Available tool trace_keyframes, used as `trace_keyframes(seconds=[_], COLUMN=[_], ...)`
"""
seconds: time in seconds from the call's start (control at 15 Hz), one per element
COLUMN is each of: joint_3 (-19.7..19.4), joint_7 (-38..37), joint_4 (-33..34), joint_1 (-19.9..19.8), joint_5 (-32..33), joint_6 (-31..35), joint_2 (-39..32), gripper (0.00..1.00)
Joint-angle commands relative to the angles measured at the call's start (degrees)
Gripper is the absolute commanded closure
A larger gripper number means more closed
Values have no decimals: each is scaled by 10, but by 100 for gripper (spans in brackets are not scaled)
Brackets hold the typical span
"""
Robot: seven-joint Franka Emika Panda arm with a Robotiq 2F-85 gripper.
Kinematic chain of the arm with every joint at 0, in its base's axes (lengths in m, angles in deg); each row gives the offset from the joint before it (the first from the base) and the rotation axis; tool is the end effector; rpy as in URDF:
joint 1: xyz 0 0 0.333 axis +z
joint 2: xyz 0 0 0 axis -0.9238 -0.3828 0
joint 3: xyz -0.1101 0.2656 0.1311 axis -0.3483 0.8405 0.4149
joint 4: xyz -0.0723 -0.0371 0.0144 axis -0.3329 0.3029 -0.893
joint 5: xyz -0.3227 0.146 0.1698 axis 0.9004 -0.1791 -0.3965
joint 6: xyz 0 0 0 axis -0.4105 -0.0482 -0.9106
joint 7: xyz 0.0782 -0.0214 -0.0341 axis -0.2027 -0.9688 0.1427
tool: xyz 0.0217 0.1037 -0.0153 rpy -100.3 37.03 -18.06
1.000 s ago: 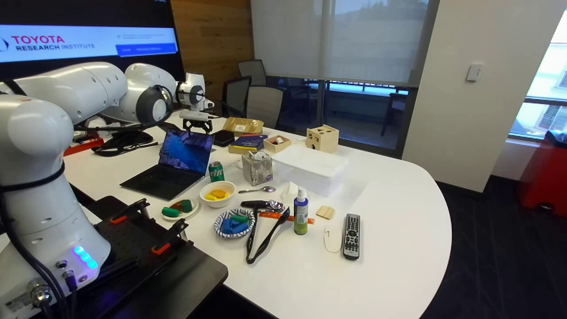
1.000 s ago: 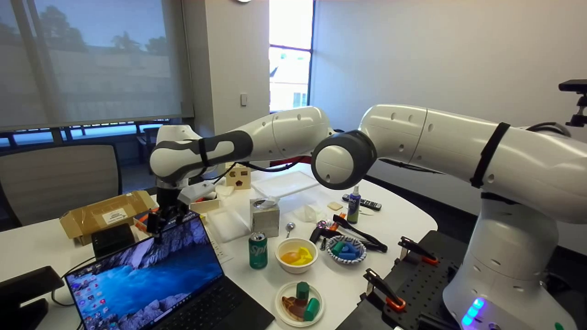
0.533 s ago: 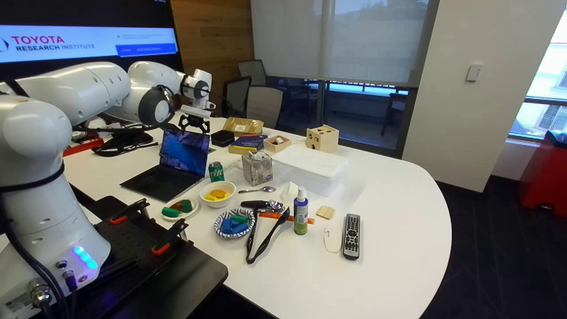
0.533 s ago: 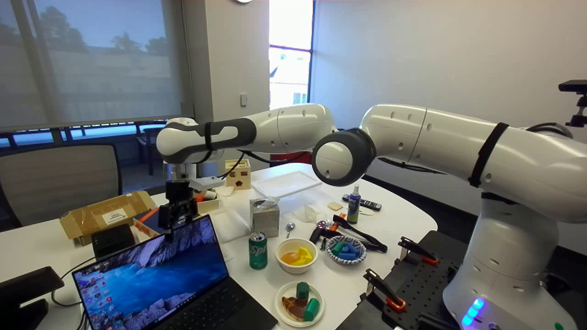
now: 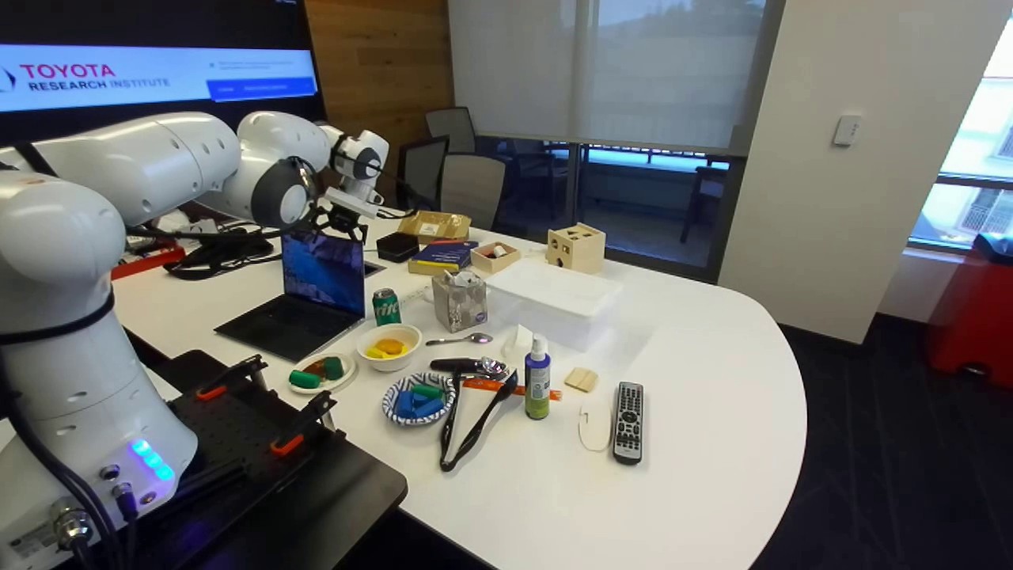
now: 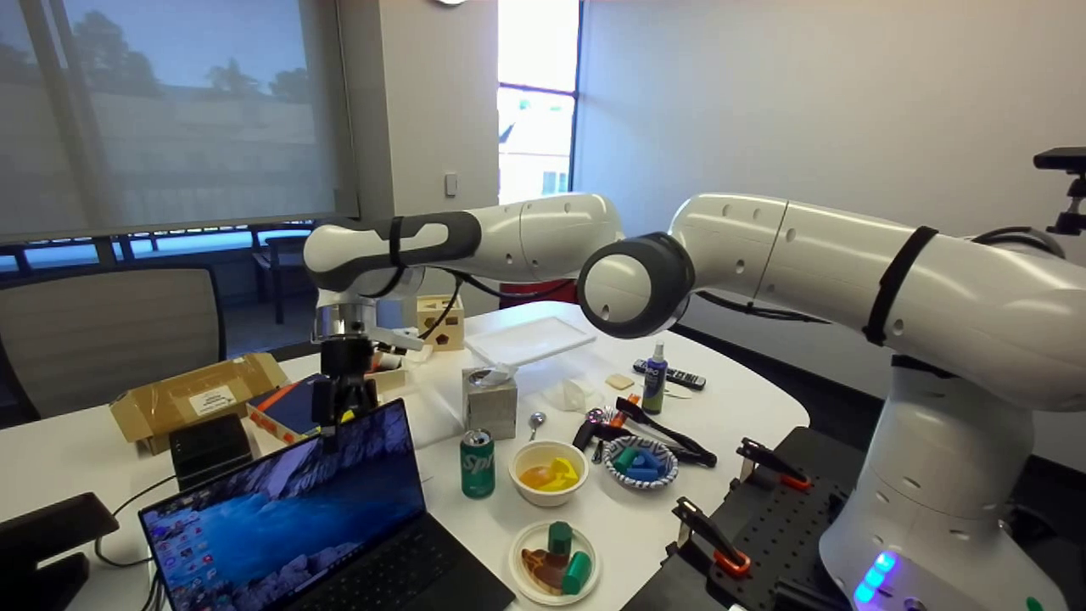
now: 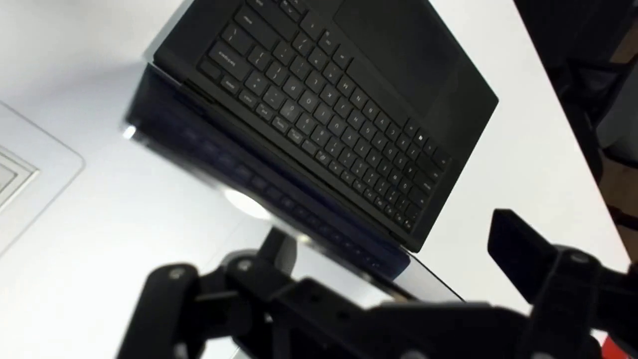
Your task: Fold the laptop
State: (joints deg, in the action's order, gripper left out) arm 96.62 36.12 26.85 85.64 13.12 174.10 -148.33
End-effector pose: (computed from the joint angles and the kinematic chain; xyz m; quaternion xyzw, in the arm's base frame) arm 0.6906 0.3364 0.1461 -0.8925 -0.3616 0.1602 0.2169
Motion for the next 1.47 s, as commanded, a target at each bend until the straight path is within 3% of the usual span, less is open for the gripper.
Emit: trace_keyframes(seconds=[0.0, 0.07, 0.13, 0.2, 0.33, 1.13, 1.4], joint_3=[16, 29, 32, 28, 26, 25, 13], joint_7=[23, 31, 41, 48, 62, 236, 214], joint_4=[35, -33, -31, 36, -15, -106, -139], joint_1=[-4, -19, -22, -14, -28, -66, -71], joint_5=[-38, -38, -43, -54, -76, -136, -142], joint_6=[-95, -81, -93, -133, -143, -263, -330], joint_2=[-22, 10, 5, -33, -13, -26, -27], gripper=[0, 0, 0, 0, 0, 0, 0])
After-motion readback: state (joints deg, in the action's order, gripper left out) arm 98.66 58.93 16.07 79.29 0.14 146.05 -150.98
